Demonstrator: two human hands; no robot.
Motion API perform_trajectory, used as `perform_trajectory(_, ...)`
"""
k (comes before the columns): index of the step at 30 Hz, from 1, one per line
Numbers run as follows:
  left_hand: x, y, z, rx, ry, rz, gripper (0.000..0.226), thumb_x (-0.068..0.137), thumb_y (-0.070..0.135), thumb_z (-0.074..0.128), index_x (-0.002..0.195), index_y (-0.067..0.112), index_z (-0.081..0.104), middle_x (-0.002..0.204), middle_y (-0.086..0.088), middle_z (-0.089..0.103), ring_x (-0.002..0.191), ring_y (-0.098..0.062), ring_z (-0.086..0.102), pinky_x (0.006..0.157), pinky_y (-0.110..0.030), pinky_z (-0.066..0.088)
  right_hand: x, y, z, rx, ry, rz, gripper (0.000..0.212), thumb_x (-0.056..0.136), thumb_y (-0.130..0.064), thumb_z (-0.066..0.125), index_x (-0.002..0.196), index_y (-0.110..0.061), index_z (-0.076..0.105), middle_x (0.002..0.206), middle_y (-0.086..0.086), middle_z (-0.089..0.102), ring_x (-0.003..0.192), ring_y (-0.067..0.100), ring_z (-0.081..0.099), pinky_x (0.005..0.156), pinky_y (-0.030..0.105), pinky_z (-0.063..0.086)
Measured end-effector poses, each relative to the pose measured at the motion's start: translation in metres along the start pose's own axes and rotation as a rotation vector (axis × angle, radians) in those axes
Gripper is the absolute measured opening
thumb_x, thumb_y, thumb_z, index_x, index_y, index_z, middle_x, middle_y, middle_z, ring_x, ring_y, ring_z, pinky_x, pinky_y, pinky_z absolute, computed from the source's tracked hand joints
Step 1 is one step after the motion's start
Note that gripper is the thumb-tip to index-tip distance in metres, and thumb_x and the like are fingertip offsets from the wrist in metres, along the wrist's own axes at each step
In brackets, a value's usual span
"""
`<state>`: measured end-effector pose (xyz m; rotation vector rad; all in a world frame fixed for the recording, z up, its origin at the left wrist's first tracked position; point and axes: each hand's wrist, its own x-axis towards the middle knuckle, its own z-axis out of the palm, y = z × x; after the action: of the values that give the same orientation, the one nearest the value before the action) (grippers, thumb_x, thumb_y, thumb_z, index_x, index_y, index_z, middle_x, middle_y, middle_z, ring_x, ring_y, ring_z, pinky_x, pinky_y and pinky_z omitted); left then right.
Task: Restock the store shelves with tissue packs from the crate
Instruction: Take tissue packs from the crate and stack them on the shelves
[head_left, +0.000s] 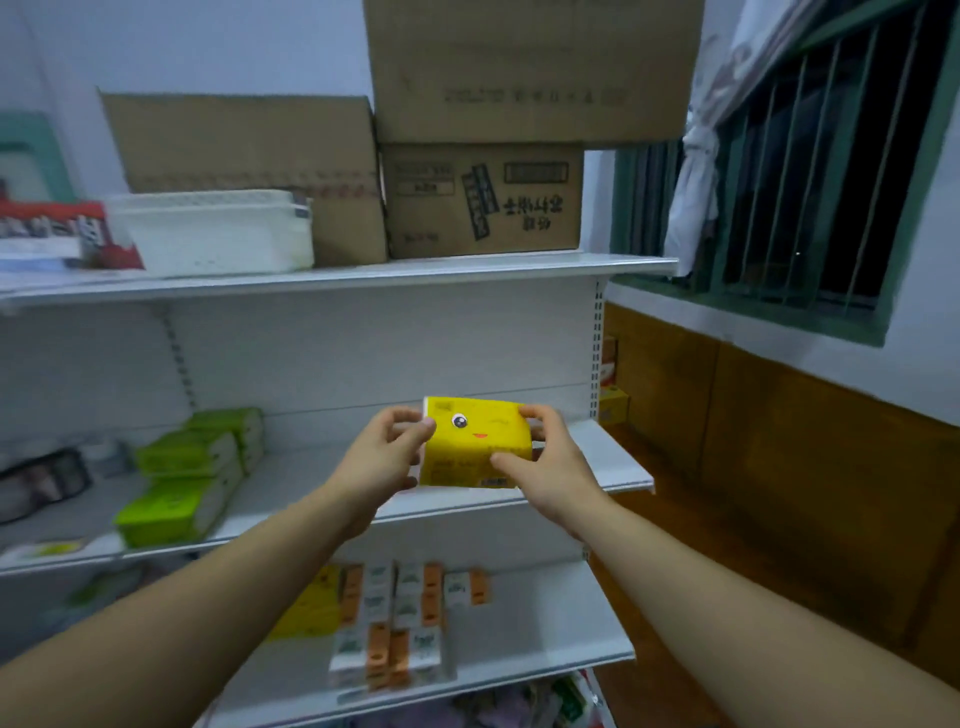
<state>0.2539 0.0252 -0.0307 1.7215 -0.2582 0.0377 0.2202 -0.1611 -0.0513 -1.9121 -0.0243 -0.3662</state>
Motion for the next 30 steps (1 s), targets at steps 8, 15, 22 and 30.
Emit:
perform_trajectory(8,-0.007,-0.01,-0.141,0.156,0.139,0.067,0.052,0.084,-0.002,0.061,0.125,0.027,0.045,0.119,-0.002,0.052,0.102,-0.025,0.059,0.084,-0.041,0.051,0.015,-0.053,0.132,0.148,-0.059,-0.118,0.055,0.088,-0.015,0.065,0.128,-0.032,0.032,0.107,-0.011,0.047,0.097,0.014,0.057,0.068,0.017,0.048)
perform_trajectory(15,-0.015,-0.034,-0.221,0.311,0.271,0.04,0.034,0.083,-0.003,0.062,0.105,0.023,0.057,0.121,-0.006,0.053,0.1,-0.021,0.061,0.07,-0.02,0.05,0.027,-0.055,0.233,0.047,-0.163,-0.184,0.036,0.089,-0.01,0.061,0.121,-0.024,0.053,0.113,-0.005,0.041,0.109,0.016,0.051,0.095,0.034,0.048)
perform_trajectory(22,-0.016,-0.077,-0.258,0.275,0.446,-0.1,0.015,0.09,0.016,0.06,0.102,0.025,0.059,0.103,-0.003,0.059,0.084,-0.014,0.061,0.062,-0.028,0.049,0.058,-0.037,0.296,0.006,-0.356,-0.242,0.032,0.088,-0.01,0.062,0.114,-0.026,0.053,0.112,-0.005,0.042,0.107,0.013,0.048,0.097,0.031,0.044)
perform_trajectory(30,-0.005,-0.148,-0.28,0.403,0.43,-0.291,0.022,0.088,0.013,0.061,0.09,0.034,0.058,0.095,0.002,0.057,0.089,-0.019,0.056,0.074,-0.032,0.048,0.071,0.024,0.348,-0.065,-0.434,-0.268,0.023,0.086,-0.009,0.062,0.108,-0.018,0.06,0.106,-0.005,0.046,0.098,0.008,0.048,0.086,0.015,0.038)
